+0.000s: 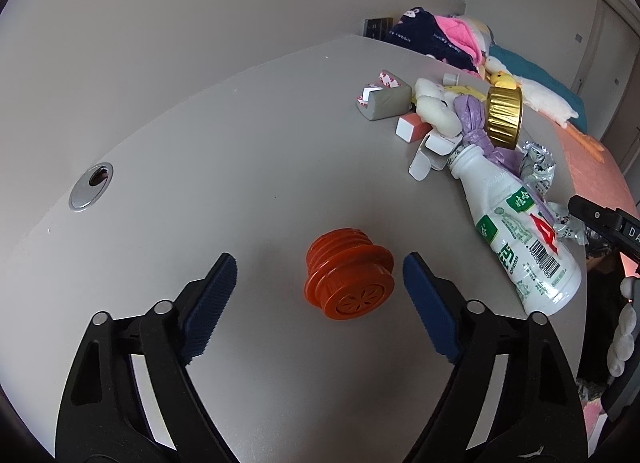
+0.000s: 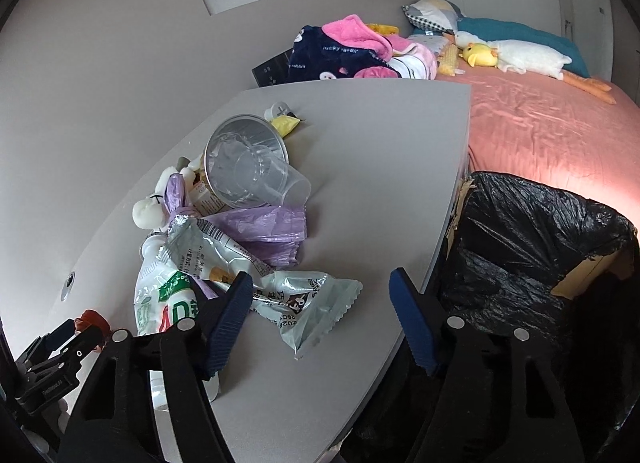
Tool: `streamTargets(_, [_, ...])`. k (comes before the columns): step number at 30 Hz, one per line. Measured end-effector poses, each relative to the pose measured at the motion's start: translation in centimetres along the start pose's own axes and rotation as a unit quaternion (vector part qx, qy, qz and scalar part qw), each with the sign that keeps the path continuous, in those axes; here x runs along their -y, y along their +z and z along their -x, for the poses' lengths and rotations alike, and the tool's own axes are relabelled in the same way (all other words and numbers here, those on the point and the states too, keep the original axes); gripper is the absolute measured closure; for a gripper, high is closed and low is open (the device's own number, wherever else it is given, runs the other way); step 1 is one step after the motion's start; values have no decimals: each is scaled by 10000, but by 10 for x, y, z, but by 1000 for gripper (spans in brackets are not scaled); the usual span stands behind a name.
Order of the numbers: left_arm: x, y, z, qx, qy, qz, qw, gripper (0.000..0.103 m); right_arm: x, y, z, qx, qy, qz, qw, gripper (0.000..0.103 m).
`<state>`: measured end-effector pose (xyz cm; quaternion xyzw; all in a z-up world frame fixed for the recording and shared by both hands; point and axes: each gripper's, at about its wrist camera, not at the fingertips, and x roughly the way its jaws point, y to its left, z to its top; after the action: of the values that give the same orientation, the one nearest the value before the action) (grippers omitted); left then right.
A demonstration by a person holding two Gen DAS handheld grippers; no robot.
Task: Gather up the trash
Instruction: 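Close the left gripper on the orange-red cap while the right gripper grasps the silver wrapper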
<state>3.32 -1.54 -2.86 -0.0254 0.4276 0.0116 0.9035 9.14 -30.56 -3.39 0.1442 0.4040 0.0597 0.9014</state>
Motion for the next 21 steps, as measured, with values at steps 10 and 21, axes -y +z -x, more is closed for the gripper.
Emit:
streamTargets(10, [-6, -1, -9, -145, -43, 127, 9998, 57, 4, -5, -5, -116, 310, -157, 9993, 78])
streamTargets(21, [-1, 3, 10, 85, -220, 94, 9997, 57, 10, 1, 31, 515, 207, -171, 9983, 86])
